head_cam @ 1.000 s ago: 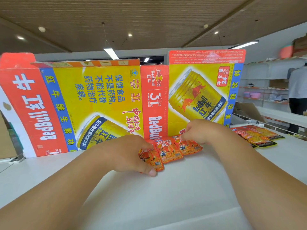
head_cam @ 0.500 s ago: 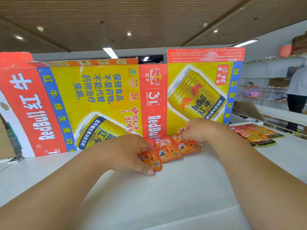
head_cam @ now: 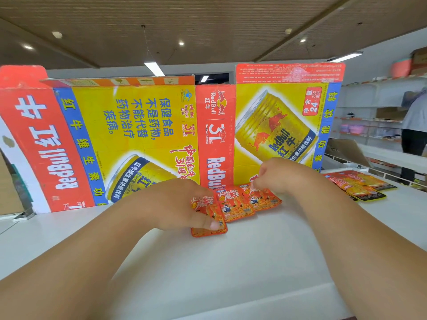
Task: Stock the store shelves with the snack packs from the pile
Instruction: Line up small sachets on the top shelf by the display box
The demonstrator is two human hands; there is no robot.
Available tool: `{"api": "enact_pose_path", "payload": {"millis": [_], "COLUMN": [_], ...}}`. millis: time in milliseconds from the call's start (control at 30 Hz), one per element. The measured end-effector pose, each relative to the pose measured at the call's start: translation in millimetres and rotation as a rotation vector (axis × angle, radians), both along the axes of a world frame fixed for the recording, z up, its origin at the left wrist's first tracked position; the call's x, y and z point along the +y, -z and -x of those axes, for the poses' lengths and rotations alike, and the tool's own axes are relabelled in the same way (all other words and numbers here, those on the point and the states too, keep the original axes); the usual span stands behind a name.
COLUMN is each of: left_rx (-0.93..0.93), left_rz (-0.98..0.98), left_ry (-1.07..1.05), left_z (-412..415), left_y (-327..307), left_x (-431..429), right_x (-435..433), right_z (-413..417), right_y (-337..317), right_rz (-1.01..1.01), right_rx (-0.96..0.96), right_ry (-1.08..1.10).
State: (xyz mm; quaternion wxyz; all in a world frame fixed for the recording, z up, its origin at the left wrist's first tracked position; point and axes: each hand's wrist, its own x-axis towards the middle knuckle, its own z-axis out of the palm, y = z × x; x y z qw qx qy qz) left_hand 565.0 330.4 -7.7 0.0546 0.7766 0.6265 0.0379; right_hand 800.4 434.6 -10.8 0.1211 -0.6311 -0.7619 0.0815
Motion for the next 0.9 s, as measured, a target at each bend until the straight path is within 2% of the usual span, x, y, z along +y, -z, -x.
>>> {"api": "enact_pose_path", "payload": {"millis": [133, 367, 533, 667, 900], "left_rx": [-0.049, -0.151, -0.116, 0.01, -0.046], "left_rz": [-0.096, -0.217, -0.364, -0.451, -0.454], "left_ry": [0.007, -0.035, -0.019, 0.017, -0.131], "left_z": [8.3, 19.2, 20.4, 27.8, 99.6], "left_y": [3.9, 1.7, -1.4, -7.8, -27.2], "left_x": [12.5, 19.8, 14.3, -1.2, -61.4], "right_x": [-8.4, -25.9, -38.0, -47.7, -84.0], "right_z": [6.1, 31.8, 39.2, 48.1, 99.8], "right_y": [-4.0, -5.1, -7.8, -15.9, -48.1], "right_rz": [-0.119, -0.177, -0.192, -0.242, -0.273], "right_rx": [0.101, 0.175, 0.191, 0.159, -0.005], "right_ry": [-0.088, -0.357, -0.432, -0.479, -0.595]}}
